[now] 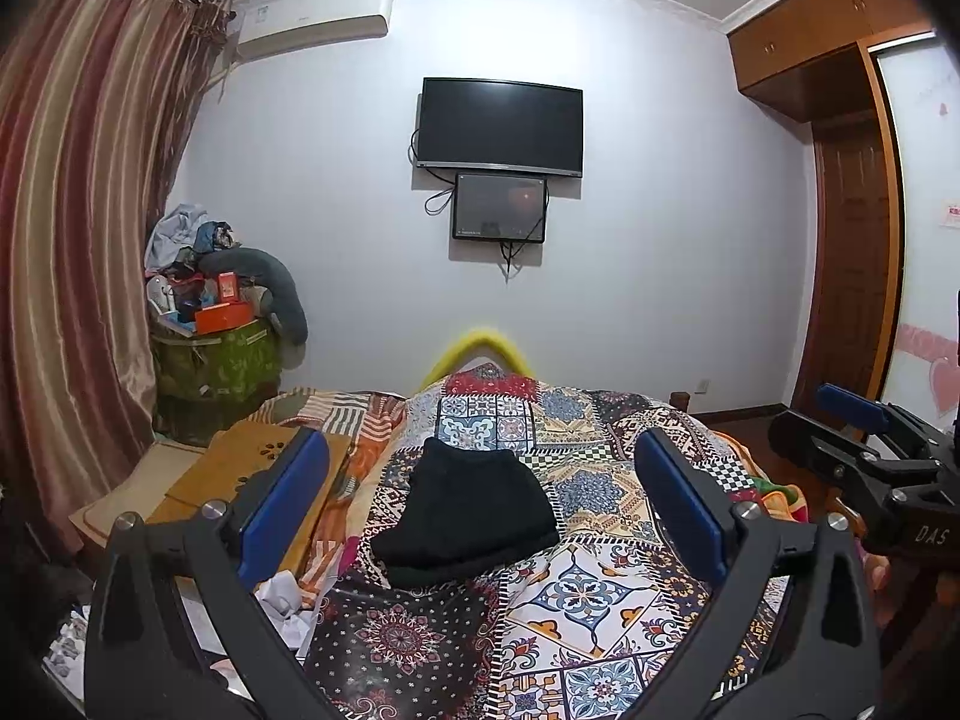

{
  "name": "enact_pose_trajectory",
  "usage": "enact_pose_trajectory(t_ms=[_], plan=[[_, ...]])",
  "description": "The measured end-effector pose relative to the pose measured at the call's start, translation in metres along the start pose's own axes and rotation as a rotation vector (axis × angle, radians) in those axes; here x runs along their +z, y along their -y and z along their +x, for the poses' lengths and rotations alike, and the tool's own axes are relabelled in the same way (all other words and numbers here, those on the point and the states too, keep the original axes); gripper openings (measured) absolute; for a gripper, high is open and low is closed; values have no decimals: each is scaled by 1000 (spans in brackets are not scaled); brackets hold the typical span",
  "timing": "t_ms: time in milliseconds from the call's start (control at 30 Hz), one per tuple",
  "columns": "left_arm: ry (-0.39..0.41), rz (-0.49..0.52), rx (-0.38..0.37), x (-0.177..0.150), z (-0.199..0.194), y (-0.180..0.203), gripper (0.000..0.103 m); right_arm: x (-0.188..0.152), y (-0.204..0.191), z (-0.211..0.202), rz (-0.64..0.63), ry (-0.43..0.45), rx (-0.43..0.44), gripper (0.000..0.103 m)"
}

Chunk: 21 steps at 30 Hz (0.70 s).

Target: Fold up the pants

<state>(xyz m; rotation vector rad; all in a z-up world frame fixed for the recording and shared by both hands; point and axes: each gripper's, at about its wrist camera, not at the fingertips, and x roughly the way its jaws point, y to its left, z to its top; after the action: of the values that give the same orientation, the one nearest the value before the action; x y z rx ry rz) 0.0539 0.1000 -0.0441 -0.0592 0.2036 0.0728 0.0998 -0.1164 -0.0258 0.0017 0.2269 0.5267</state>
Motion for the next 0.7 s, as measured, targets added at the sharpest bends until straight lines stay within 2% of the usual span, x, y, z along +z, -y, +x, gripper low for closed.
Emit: enact_pose_trajectory(t_ms=[700], plan=[[-18,3,-22,-3,4,4,103,1,4,0,22,-11,5,102]])
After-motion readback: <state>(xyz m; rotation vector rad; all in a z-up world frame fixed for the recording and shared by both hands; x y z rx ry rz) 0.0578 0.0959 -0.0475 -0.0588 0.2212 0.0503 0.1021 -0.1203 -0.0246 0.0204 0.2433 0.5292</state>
